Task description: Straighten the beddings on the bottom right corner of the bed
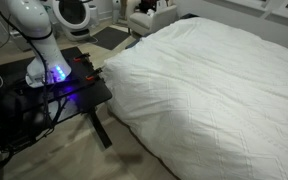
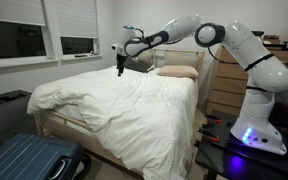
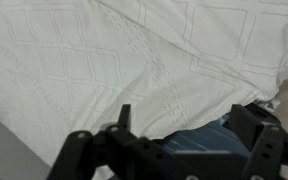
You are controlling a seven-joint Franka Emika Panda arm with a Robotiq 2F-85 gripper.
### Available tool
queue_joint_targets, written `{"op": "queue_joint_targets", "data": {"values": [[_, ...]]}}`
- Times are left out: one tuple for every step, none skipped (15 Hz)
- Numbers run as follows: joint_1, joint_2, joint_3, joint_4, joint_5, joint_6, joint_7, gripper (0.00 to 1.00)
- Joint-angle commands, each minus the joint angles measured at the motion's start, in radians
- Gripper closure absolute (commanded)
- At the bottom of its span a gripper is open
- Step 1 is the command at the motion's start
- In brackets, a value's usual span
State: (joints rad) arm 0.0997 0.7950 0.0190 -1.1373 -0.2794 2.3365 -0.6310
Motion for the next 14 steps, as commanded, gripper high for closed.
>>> {"op": "queue_joint_targets", "data": {"values": [[-0.096, -0.113, 0.06, -0.145, 0.077, -0.001, -0.022, 0.0], [-0.117, -0.126, 0.068, -0.162, 0.096, -0.005, -0.025, 0.0], [-0.13, -0.139, 0.071, -0.179, 0.108, -0.008, -0.025, 0.0], [-0.144, -0.15, 0.074, -0.196, 0.117, -0.009, -0.031, 0.0], [-0.118, -0.078, 0.054, -0.103, 0.087, -0.003, -0.011, 0.0], [-0.128, -0.09, 0.057, -0.119, 0.094, -0.004, -0.012, 0.0], [-0.134, -0.098, 0.059, -0.131, 0.097, -0.004, -0.013, 0.0], [-0.135, -0.103, 0.06, -0.138, 0.098, -0.004, -0.013, 0.0], [-0.135, -0.105, 0.062, -0.142, 0.098, -0.004, -0.013, 0.0], [-0.134, -0.105, 0.064, -0.143, 0.099, -0.004, -0.013, 0.0], [-0.133, -0.105, 0.066, -0.143, 0.099, -0.004, -0.013, 0.0], [-0.133, -0.105, 0.066, -0.143, 0.099, -0.004, -0.013, 0.0], [-0.133, -0.105, 0.066, -0.143, 0.099, -0.004, -0.013, 0.0], [-0.133, -0.105, 0.066, -0.143, 0.099, -0.004, -0.013, 0.0]]}}
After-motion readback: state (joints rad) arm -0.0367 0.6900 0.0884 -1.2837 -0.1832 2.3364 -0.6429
